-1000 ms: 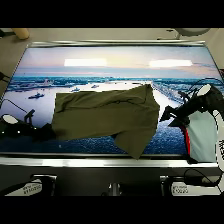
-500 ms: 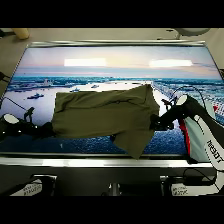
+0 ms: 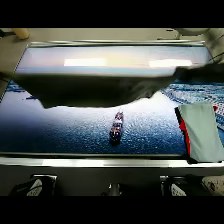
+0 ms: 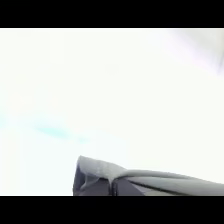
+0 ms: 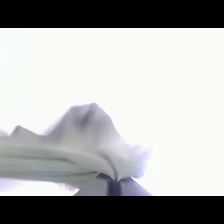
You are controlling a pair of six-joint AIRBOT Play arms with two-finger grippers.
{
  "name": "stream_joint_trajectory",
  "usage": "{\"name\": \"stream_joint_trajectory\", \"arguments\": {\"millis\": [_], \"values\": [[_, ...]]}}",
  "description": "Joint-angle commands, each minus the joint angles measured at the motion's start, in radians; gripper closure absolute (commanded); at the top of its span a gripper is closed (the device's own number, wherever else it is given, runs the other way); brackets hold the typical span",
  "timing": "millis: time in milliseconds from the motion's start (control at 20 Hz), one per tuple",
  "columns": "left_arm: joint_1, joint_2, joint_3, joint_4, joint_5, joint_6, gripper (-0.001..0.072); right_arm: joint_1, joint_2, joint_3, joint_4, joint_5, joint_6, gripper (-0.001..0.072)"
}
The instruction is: Fold the shirts.
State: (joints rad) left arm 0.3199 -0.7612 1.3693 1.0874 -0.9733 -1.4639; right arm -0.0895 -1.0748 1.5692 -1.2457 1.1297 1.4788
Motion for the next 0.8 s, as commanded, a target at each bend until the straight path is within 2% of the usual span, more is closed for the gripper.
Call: {"name": "stream_joint_trajectory", "arguments": {"millis": [0,50,150,400,550,650,750], "values": [[0.001,0.186,0.361,0.011,0.171,-0.06,0.0683,-0.006,0.33,0.228,-0.142,-0.212,-0.01,0.0689],[0.001,0.221,0.394,0.011,0.167,-0.07,0.0683,-0.006,0.407,0.229,-0.156,-0.231,-0.01,0.0689],[0.003,0.273,0.4,0.017,0.154,-0.097,0.0683,-0.006,0.492,0.229,-0.196,-0.178,0.025,0.0689],[0.003,0.226,0.401,0.112,0.033,-0.096,0.0683,-0.006,0.498,0.229,-0.267,-0.06,0.059,0.0688],[0.003,0.128,0.394,0.122,-0.168,-0.06,0.0683,-0.006,0.422,0.229,-0.267,0.061,0.072,0.0688],[0.003,0.028,0.344,0.148,-0.293,-0.05,0.0683,-0.006,0.311,0.228,-0.266,0.229,0.072,0.0688],[0.001,-0.08,0.236,0.152,-0.348,-0.023,0.0683,-0.006,0.146,0.227,-0.237,0.414,0.072,0.0687]]}}
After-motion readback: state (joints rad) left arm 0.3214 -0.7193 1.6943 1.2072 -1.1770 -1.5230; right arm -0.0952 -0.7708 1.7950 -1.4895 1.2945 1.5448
